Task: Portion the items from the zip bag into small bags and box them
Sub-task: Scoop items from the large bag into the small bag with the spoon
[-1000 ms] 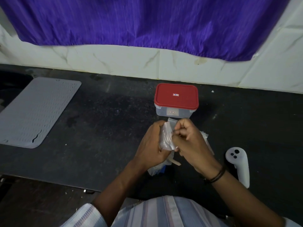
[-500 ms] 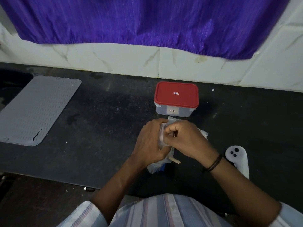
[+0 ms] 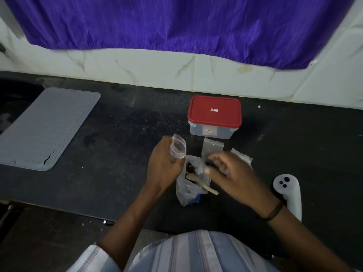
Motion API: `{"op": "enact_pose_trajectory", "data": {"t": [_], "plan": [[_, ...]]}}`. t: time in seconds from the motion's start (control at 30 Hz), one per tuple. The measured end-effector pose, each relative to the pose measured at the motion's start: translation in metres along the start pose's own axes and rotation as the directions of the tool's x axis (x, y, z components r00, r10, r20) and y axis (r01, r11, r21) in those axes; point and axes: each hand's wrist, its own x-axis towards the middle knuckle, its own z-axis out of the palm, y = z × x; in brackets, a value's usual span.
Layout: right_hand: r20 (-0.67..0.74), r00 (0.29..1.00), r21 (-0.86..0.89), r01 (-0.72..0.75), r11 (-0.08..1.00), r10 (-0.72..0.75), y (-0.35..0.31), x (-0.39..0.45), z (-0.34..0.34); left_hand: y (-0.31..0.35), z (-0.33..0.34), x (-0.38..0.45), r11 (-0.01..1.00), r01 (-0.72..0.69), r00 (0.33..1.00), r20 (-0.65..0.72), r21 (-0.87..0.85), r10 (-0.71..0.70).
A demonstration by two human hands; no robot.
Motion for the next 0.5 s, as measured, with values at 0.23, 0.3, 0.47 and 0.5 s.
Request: {"op": "enact_pose_trajectory", "data": {"t": [0.23, 0.3, 0.47, 0.5], "plan": [[0.325, 0.944, -0.345, 0.064, 0.936, 0.055, 0.035, -0.042, 0.035, -0.016, 0.007, -0.027, 0.932, 0.361, 0.924, 0.123, 0.032, -0.362], [0.255, 0.966, -0.344, 0.14, 0.928, -0.051, 0.039, -0.038, 0.043, -0.016, 0.012, -0.03, 0.908, 0.414, 0.897, 0.142, 0.063, -0.418], [-0.059, 0.964, -0.455, 0.205, 0.867, -0.259, 0.045, -0.025, 0.054, -0.013, 0.02, -0.028, 0.837, 0.547, 0.825, 0.163, 0.016, -0.542], [-0.106, 0.959, -0.485, 0.18, 0.856, -0.261, 0.043, -0.023, 0.054, -0.012, 0.021, -0.028, 0.826, 0.564, 0.816, 0.161, -0.01, -0.555]]}}
